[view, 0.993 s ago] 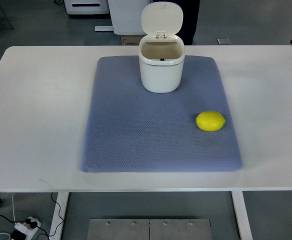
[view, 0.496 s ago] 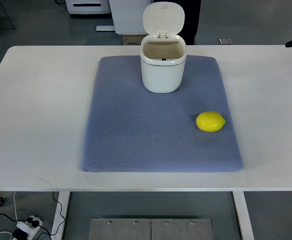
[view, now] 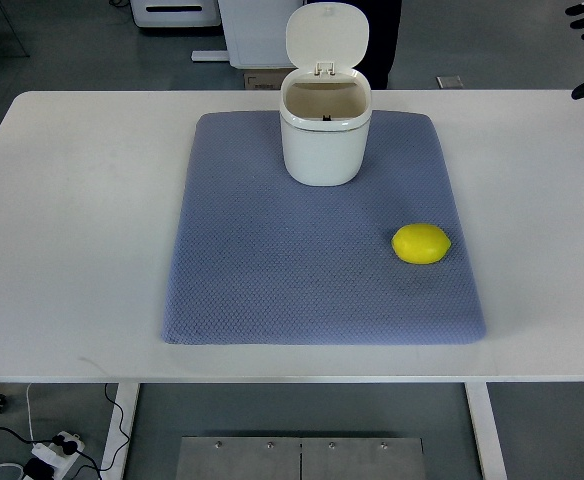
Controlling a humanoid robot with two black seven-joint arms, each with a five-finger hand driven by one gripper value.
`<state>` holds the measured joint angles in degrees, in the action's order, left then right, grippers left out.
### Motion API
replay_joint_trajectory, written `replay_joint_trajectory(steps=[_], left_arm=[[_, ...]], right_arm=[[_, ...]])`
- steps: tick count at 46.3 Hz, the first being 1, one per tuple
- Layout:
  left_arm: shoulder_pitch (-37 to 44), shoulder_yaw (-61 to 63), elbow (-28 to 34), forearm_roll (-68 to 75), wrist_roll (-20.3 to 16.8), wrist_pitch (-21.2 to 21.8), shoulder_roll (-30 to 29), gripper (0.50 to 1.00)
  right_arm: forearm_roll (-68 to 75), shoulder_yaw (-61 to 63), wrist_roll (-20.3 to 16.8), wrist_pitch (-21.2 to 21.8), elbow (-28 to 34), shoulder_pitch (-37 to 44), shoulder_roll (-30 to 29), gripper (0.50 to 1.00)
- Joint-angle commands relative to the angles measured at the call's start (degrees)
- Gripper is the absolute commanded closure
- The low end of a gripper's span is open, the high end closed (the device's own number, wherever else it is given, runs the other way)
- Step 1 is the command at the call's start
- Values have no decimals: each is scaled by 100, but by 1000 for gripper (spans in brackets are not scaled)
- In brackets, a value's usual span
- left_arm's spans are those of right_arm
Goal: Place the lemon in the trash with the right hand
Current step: 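Move the right hand over the yellow lemon, fingers open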
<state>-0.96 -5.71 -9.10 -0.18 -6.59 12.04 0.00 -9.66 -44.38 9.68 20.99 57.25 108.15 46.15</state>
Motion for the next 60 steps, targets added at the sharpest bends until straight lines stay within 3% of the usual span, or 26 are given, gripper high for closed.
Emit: replay_joint_trajectory(steps=[1,25,43,60], left_arm=[[-1,0,-4,1,0,0,0,500],[-1,0,5,1,0,0,0,500],[-1,0,5,1,0,0,0,500],[-1,0,5,1,0,0,0,500]], right_arm=[[-281,-255,7,2,198,268,-97,500],[-853,-1082,-142,-77,955,1006,-1178,500],[-1170,-1082,-441,-306,1333,734,-1873,500],[-1135,-1073,-467,-947,1526,198,-2268,507]])
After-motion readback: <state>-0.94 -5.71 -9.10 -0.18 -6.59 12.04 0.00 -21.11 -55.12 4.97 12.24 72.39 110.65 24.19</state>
